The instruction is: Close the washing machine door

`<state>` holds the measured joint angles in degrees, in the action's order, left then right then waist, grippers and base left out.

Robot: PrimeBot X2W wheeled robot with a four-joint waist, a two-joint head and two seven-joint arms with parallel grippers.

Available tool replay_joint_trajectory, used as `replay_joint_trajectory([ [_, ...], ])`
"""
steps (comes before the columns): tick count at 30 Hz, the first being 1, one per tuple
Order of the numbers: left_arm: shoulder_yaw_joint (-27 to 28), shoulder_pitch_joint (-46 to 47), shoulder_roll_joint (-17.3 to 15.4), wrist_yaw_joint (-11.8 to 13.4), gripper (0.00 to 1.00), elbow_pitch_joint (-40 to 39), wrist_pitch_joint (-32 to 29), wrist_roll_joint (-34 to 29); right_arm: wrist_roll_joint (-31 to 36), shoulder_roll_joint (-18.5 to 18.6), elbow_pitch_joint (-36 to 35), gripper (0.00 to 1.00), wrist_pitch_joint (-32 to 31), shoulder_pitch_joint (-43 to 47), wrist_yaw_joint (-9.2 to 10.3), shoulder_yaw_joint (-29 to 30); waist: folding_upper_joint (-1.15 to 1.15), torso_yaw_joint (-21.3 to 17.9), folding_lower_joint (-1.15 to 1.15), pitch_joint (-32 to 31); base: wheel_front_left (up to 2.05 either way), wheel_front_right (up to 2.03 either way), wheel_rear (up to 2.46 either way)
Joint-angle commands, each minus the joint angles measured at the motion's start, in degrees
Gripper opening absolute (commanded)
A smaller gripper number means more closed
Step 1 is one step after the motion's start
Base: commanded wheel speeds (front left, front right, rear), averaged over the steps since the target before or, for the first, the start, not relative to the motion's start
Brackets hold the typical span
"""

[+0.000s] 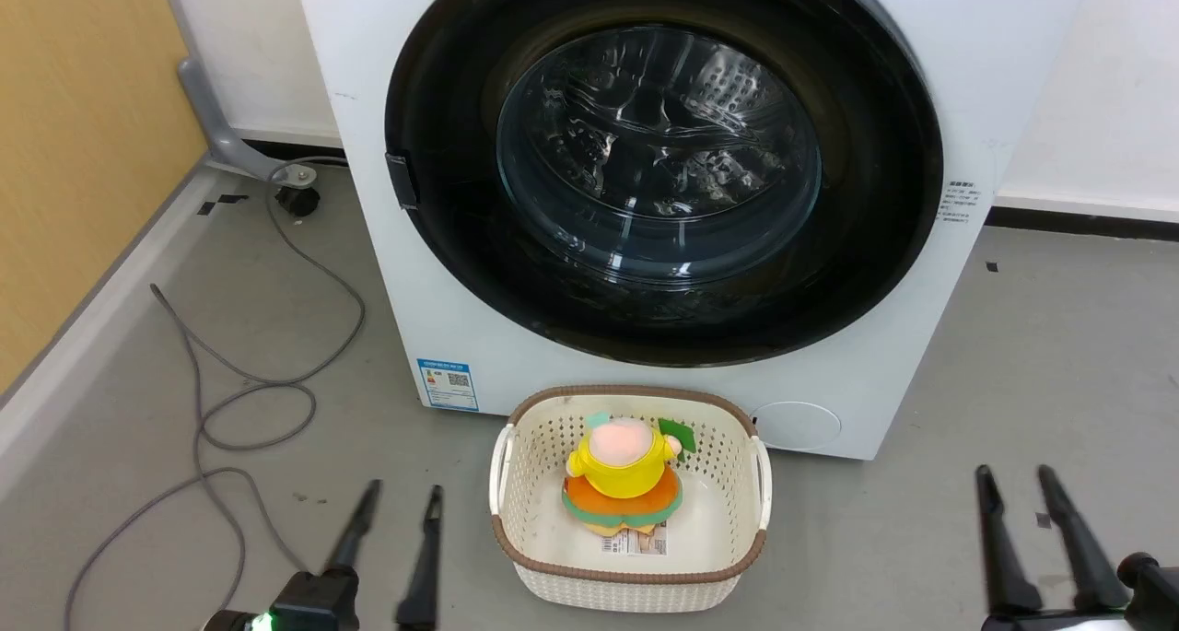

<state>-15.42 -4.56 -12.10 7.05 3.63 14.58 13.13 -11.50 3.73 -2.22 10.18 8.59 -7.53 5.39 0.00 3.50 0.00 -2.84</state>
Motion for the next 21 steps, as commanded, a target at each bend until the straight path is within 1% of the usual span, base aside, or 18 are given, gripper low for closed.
replay_joint_trajectory([
  [1,0.0,0.0,0.0,0.0,0.0,0.0,0.0,0.0,0.0,0.0,0.0,0.0,0.0,0.0,0.0,0.0,0.0,0.0,0.0,0.0,0.0,0.0,0.0],
  [21,2.1,0.6,1.3,-1.0,0.0,-0.5,-2.0,-1.8,1.6,-0.1,0.3,0.0,-1.4,-1.2,0.01,-0.8,0.0,-0.5,0.0,0.4,0.0,0.0,0.0],
])
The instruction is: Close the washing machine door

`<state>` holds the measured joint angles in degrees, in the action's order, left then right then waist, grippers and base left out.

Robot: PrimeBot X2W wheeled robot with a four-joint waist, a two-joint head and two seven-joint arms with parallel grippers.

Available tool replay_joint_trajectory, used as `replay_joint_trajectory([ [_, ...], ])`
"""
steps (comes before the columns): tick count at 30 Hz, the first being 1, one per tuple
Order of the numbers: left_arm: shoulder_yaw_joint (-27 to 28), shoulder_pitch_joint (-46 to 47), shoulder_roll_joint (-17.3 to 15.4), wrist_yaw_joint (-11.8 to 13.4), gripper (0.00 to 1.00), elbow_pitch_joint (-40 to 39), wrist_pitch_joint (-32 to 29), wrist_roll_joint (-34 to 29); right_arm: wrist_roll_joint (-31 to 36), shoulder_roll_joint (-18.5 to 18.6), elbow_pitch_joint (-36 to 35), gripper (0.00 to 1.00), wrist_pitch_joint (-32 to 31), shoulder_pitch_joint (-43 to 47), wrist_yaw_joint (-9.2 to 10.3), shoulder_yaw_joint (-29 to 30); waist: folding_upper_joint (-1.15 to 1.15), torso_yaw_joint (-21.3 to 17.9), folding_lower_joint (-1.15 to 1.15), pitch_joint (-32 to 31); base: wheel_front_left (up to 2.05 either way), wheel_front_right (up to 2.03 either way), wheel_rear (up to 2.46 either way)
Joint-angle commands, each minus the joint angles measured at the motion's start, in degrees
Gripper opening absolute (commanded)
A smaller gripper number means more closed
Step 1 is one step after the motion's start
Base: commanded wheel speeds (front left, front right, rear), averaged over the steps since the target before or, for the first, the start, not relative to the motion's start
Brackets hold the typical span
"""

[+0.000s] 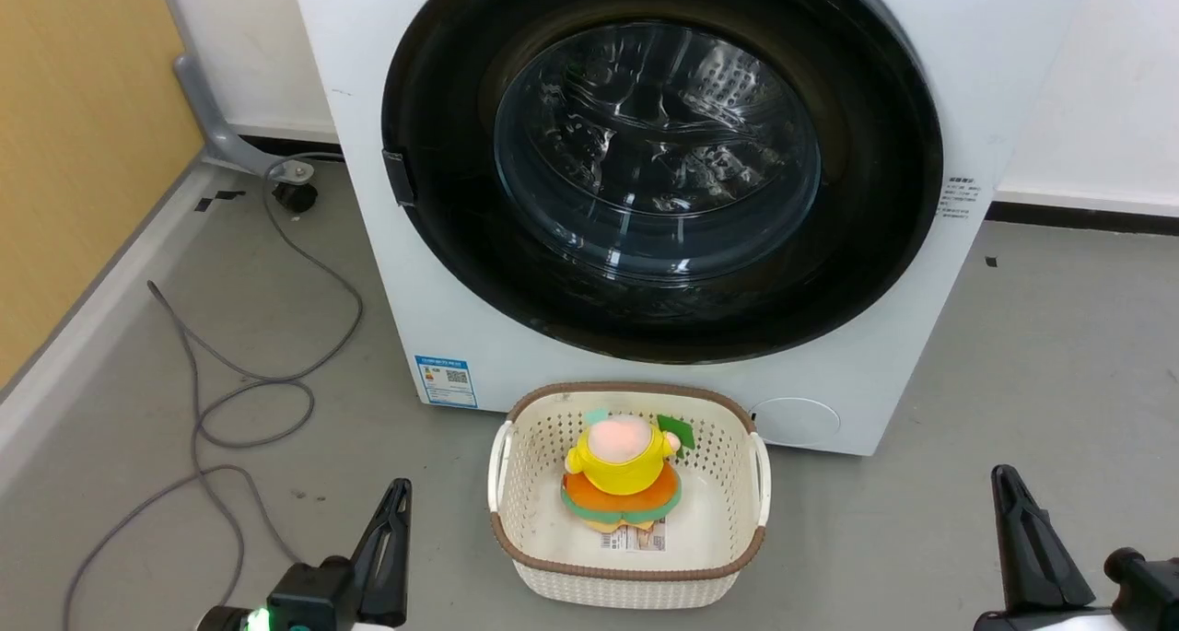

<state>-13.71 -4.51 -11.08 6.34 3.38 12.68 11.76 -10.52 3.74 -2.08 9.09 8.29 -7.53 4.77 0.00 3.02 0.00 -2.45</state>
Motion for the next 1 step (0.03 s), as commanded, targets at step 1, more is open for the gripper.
replay_joint_trajectory([
  [1,0.5,0.6,0.4,-0.3,0.0,-0.3,-0.2,-0.5,0.7,-0.1,0.2,0.0,-0.4,-1.0,0.01,-0.2,0.0,0.0,0.0,0.0,0.0,0.0,0.0],
])
